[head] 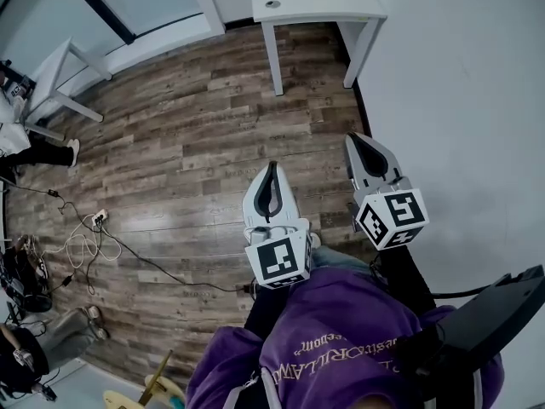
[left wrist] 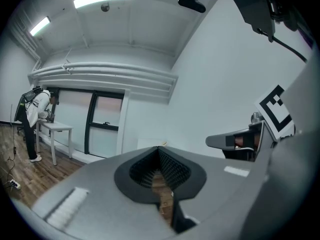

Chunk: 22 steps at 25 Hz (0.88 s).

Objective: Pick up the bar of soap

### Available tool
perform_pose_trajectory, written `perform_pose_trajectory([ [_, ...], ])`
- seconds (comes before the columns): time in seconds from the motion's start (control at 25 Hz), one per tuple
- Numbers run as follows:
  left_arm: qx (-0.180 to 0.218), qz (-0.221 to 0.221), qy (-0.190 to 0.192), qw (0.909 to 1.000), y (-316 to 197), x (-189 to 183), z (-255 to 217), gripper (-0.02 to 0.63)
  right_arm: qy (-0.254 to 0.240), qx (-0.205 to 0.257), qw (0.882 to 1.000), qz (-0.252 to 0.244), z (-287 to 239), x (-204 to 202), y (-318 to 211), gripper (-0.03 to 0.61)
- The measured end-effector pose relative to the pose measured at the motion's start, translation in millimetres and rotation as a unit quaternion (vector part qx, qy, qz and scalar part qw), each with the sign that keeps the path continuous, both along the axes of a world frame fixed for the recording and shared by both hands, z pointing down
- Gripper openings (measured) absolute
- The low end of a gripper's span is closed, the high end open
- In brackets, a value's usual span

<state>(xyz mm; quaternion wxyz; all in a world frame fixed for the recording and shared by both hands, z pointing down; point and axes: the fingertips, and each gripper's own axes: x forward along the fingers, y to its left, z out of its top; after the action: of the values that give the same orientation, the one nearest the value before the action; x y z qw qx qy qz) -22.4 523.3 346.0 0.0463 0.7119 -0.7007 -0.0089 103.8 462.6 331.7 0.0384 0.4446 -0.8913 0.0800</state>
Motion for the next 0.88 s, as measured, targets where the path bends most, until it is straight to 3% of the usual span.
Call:
perform_pose_trajectory([
  [0.28, -0.006, -0.001, 0.003, 1.0000, -45.4, -23.0, 1.0, 0.005, -0.004, -0.006, 1.000, 0.004, 1.7, -20.6, -48.1, 0.009],
  [0.56, 0.009, 0.020, -0.016, 0.9996, -124.7, -55.7, -13.7, 0.005, -0.009, 0.000, 1.000, 0.023, -3.6, -53.0, -121.6, 0.009],
  [0.88, 0.015, 0.039, 0.001, 0.9991, -201.0, -97.5, -17.3, 0.005, -0.009, -0.001, 1.000, 0.030, -5.9, -98.1, -193.0, 0.009],
])
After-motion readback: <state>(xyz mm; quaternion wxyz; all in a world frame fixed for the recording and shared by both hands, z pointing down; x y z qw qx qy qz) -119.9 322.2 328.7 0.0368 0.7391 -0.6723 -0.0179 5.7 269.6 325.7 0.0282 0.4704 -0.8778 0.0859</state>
